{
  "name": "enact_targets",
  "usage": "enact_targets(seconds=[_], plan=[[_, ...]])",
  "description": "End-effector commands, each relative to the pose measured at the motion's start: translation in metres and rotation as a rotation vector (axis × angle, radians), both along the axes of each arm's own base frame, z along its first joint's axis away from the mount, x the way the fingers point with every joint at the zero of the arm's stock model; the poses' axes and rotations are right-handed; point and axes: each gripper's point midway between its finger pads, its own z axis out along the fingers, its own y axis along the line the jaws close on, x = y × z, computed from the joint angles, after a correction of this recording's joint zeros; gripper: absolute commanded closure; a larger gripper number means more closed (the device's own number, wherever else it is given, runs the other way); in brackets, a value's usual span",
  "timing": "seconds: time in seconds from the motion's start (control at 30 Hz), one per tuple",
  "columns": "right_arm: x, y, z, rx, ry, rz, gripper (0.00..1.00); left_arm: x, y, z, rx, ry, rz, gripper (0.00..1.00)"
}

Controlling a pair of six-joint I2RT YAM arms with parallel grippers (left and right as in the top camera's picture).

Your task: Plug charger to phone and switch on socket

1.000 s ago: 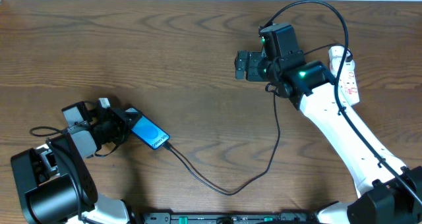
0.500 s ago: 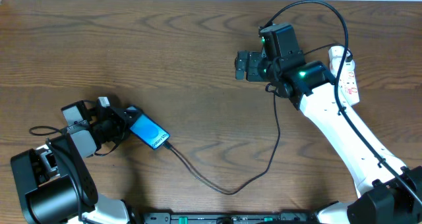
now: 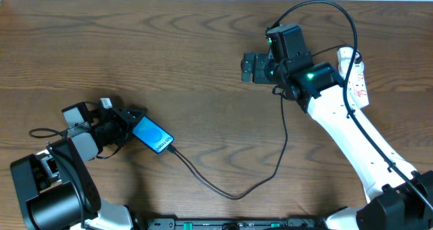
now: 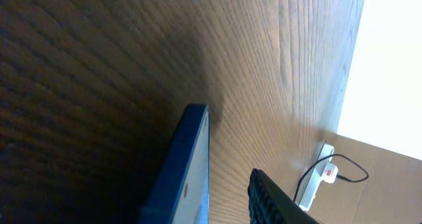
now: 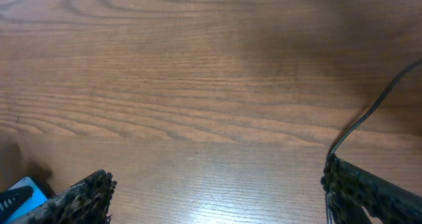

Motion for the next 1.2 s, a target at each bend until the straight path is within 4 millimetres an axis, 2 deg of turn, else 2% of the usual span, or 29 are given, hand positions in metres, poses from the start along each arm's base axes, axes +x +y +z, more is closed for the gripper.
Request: enact_targets(seconds=[0.0,0.17,0.33,0.37,0.43,0.63,0.7,0.83,1.17], plan=[[0.000,0.002,0.005,0.002,-0.013,-0.005,0.01,-0.028,0.013,-0.042,0.100,0.180,0.066,0.58],[0.000,0.002,0.005,0.002,-0.013,-0.005,0.01,-0.029,0.012,-0.042,0.062,0.217,0.112,0.35],[0.000,0.002,0.005,0.001,-0.012,-0.005,0.01,-0.029,0.012,-0.042,0.044,0.234,0.135,0.30],[0.000,0.002,0.005,0.001,-0.012,-0.005,0.01,-0.030,0.012,-0.042,0.042,0.238,0.135,0.23],[0.000,0.002,0.005,0.001,-0.012,-0.005,0.01,-0.031,0.011,-0.043,0.039,0.245,0.135,0.20],[0.000,0.002,0.005,0.002,-0.012,-0.005,0.01,-0.034,0.012,-0.045,0.043,0.263,0.139,0.12],[0.000,0.002,0.005,0.001,-0.012,-0.005,0.01,-0.041,0.015,-0.050,0.060,0.309,0.158,0.09],[0.000,0.002,0.005,0.002,-0.012,-0.005,0.01,-0.049,0.017,-0.055,0.080,0.359,0.172,0.09],[0.000,0.002,0.006,0.002,-0.013,-0.005,0.01,-0.049,0.022,-0.053,0.096,0.399,0.178,0.08]])
